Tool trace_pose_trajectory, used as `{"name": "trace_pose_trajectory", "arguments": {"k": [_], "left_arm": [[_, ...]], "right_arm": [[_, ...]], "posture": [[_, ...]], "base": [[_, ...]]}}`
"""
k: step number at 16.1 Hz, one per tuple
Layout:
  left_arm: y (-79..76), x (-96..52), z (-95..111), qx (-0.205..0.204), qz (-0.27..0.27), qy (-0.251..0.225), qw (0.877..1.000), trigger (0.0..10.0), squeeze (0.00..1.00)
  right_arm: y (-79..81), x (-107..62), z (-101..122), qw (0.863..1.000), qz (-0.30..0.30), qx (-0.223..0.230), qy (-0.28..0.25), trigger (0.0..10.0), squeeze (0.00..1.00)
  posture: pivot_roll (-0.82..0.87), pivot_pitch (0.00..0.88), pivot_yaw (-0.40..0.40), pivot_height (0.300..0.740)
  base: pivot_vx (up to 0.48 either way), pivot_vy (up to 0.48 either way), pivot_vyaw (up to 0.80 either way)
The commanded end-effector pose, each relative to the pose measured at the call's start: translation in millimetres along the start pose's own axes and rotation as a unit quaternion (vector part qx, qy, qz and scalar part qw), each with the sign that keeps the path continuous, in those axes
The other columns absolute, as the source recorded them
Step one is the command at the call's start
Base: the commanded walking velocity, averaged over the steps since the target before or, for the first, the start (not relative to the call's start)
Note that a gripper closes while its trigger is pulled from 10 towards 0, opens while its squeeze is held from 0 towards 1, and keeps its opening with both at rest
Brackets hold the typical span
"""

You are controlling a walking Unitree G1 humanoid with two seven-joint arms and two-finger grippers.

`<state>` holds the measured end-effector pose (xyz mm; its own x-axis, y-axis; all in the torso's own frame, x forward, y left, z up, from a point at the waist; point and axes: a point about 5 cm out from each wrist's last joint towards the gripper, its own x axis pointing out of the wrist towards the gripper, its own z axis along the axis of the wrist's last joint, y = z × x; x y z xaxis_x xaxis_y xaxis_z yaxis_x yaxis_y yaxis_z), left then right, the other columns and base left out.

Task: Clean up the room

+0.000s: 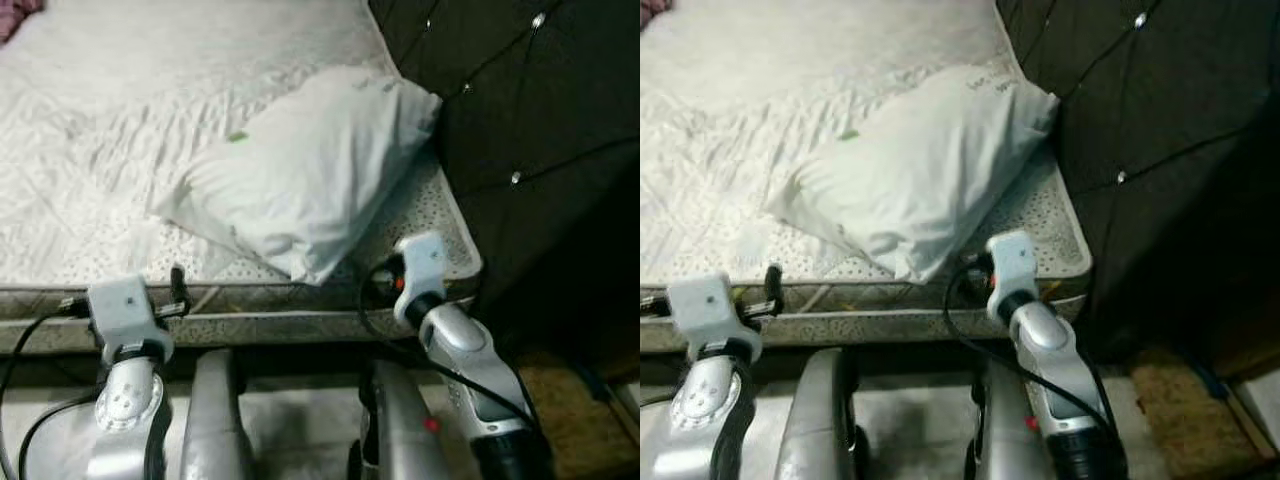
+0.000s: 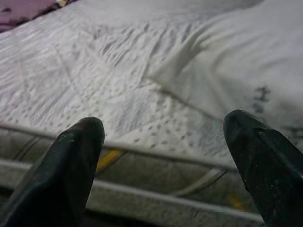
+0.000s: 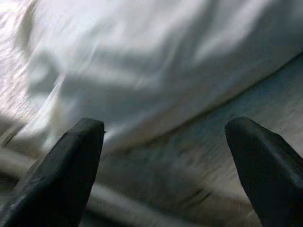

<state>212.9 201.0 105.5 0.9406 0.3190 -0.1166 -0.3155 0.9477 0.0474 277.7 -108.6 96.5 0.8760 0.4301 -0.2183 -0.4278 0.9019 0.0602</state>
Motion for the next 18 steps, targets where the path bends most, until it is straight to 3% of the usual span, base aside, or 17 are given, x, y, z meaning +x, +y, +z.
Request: {"name": "trace_pose_trajectory", "arguments": {"k": [1, 5, 10, 12, 15, 17, 18], "left_arm": [[5.5, -4.8, 3, 0.004, 0.012, -0.001, 1.000, 10.0, 0.00], [10.4, -17.9, 3, -0.001, 0.030, 0.018, 0.999, 10.0, 0.00], [16.0, -28.3, 3, 0.001, 0.043, 0.030, 0.999, 10.0, 0.00], [16.2, -30.4, 3, 0.001, 0.044, 0.034, 0.998, 10.0, 0.00], [13.5, -29.2, 4, -0.002, 0.039, 0.036, 0.999, 10.0, 0.00], [12.1, -27.6, 5, -0.002, 0.035, 0.036, 0.999, 10.0, 0.00], [11.8, -27.9, 5, -0.002, 0.035, 0.037, 0.999, 10.0, 0.00]], "right_arm": [[11.3, 4.9, -1, 0.998, 0.058, 0.003, 0.020, 10.0, 0.00], [32.3, 22.7, 6, 0.987, 0.156, -0.009, 0.039, 10.0, 0.00], [44.2, 58.6, 14, 0.988, 0.131, -0.052, 0.057, 10.0, 0.00], [51.1, 66.8, 16, 0.989, 0.127, -0.045, 0.061, 10.0, 0.00], [62.2, 73.0, 18, 0.991, 0.116, -0.005, 0.064, 10.0, 0.00], [69.1, 81.5, 29, 0.993, 0.090, 0.067, 0.041, 9.9, 0.00], [70.6, 83.9, 32, 0.991, 0.083, 0.094, 0.036, 4.1, 0.00]], "posture": [[0.00, 0.134, -0.082, 0.555], [0.05, 0.142, -0.115, 0.555], [0.09, 0.147, -0.134, 0.555], [0.10, 0.143, -0.137, 0.555], [0.10, 0.139, -0.137, 0.555], [0.10, 0.139, -0.138, 0.555], [0.11, 0.138, -0.139, 0.555]], "base": [[0.000, 0.000, 0.00], [0.000, 0.000, 0.00], [0.000, 0.000, 0.00], [0.000, 0.000, 0.00], [0.000, 0.000, 0.00], [0.000, 0.000, 0.00], [0.000, 0.000, 0.00]]}}
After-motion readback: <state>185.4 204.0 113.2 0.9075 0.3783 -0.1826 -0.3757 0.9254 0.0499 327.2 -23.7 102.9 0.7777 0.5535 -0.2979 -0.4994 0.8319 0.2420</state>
